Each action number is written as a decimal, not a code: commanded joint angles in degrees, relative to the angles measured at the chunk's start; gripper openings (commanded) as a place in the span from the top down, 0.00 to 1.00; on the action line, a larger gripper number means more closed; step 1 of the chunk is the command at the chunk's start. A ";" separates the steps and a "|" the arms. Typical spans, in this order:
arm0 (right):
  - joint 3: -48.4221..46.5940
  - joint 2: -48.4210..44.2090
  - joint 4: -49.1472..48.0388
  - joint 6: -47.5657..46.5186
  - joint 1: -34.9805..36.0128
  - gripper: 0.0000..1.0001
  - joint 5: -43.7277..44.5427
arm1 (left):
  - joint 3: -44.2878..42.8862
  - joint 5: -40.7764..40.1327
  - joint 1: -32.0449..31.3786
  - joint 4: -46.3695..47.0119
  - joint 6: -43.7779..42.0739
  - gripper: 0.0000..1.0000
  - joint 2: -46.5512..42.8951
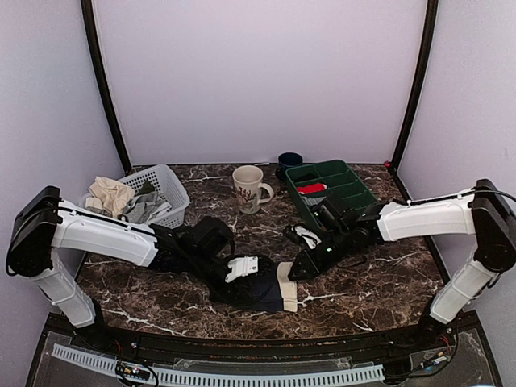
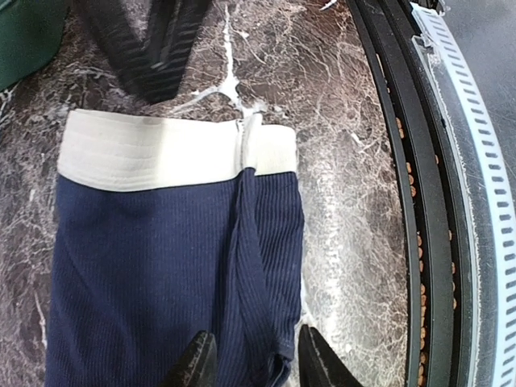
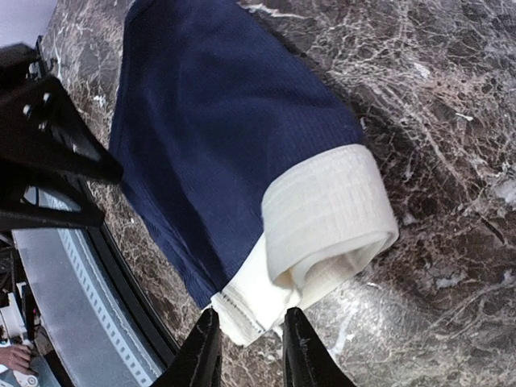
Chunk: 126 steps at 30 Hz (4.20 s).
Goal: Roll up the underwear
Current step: Smooth out the underwear at the center of the board.
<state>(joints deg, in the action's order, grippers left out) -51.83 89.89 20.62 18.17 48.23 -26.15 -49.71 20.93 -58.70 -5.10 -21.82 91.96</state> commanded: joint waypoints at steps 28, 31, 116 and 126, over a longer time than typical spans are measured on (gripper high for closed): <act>2.33 10.30 -18.55 15.60 -8.54 0.56 -12.68 | -10.36 -6.20 -3.68 2.36 -2.43 0.67 6.41; 3.07 10.84 -19.55 16.60 -8.65 0.55 -12.49 | -13.48 -6.09 -4.54 1.73 -3.31 0.67 9.60; 0.03 14.21 -13.52 17.79 -10.72 0.45 -9.92 | -18.94 2.95 -8.05 -3.02 -0.79 0.91 24.33; -1.26 7.24 -3.08 12.29 -14.72 0.31 -9.91 | -18.10 5.17 -7.22 -2.95 -0.67 0.87 24.75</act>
<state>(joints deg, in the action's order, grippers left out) -51.75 99.90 12.25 33.45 35.33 -36.47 -69.71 25.17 -66.06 -4.67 -23.09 115.50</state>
